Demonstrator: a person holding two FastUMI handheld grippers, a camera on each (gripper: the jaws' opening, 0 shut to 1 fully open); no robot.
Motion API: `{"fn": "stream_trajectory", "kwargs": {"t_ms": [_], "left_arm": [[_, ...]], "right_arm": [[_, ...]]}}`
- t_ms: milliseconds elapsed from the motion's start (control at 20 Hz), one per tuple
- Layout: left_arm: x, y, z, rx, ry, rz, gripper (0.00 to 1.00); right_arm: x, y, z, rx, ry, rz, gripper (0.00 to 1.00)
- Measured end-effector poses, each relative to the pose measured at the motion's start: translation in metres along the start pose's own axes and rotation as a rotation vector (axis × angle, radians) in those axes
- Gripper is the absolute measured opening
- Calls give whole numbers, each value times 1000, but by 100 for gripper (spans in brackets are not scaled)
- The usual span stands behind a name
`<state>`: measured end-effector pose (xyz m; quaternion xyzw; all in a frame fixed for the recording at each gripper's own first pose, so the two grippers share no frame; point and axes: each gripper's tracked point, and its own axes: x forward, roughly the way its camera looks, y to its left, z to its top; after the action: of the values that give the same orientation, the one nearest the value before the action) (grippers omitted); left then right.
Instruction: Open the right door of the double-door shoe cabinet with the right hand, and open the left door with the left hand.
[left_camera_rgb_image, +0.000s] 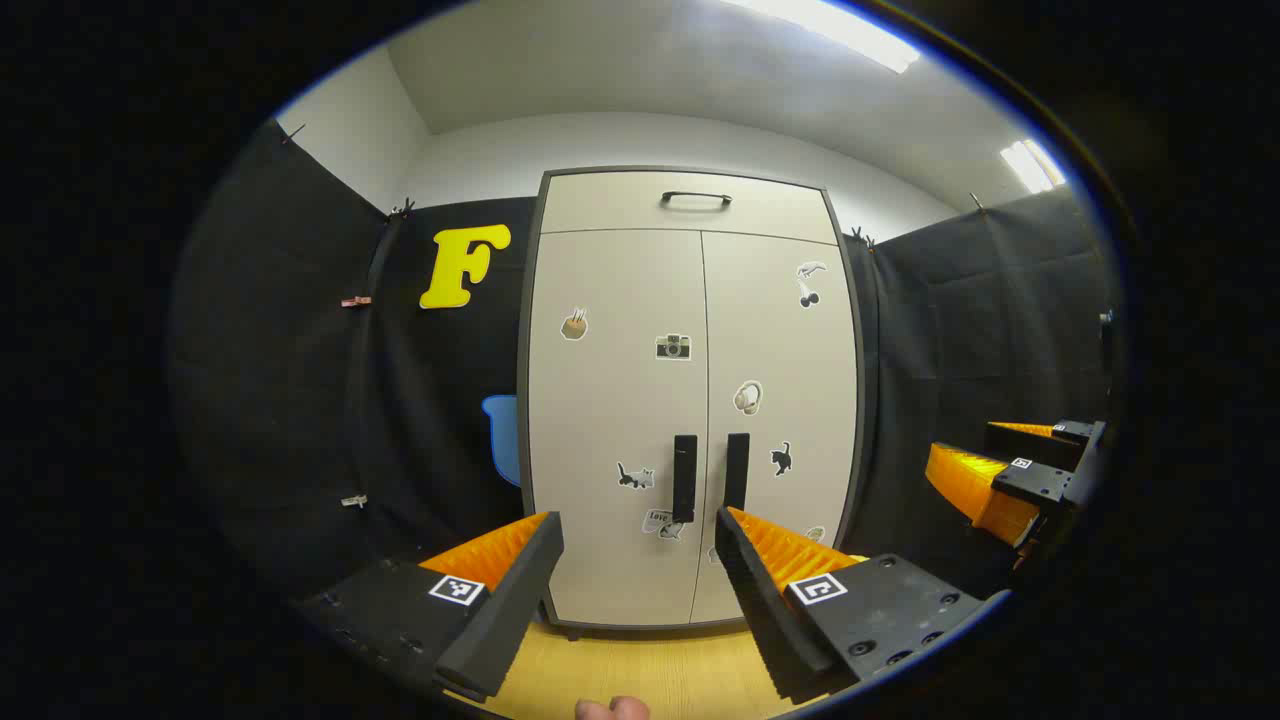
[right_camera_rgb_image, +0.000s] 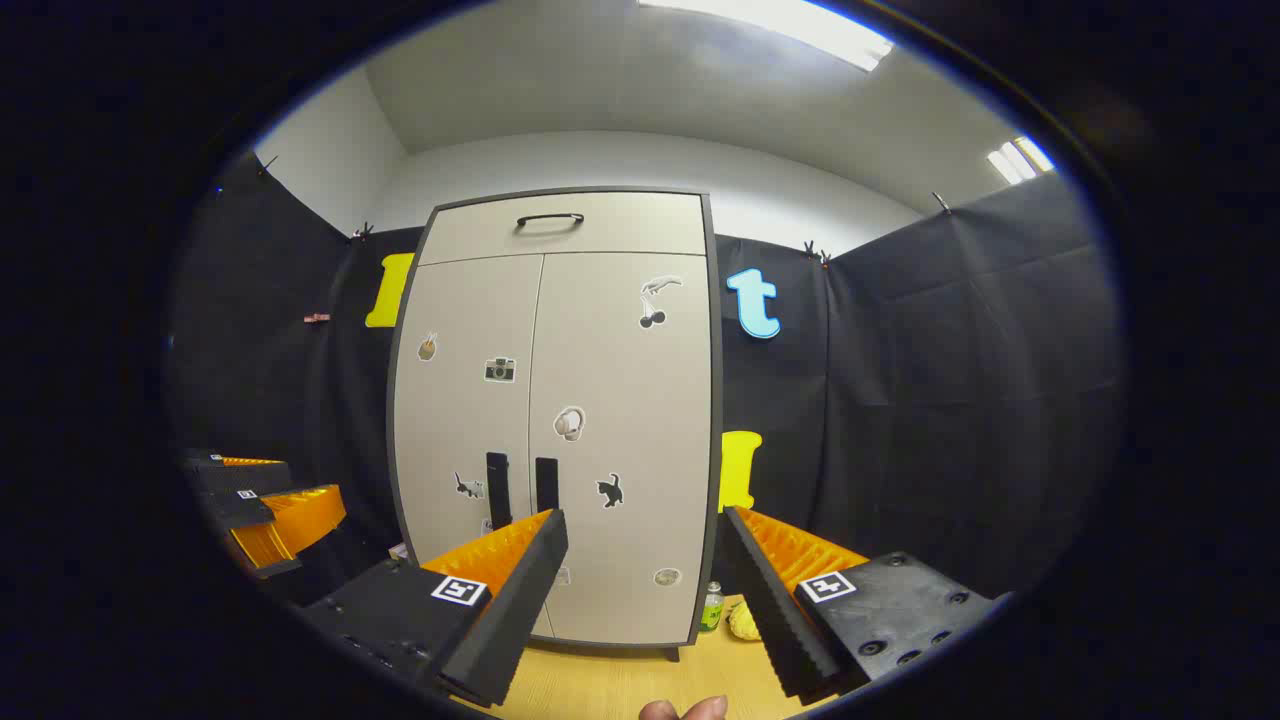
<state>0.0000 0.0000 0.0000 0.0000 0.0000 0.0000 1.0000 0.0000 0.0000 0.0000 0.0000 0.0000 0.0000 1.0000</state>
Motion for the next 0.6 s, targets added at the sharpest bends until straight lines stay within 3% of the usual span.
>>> {"fn": "stream_trajectory", "kwargs": {"t_ms": [600], "left_arm": [[5,6,4,-5,-12,10,95]], "right_arm": [[-2,1,-6,-1,36,9,98]]}}
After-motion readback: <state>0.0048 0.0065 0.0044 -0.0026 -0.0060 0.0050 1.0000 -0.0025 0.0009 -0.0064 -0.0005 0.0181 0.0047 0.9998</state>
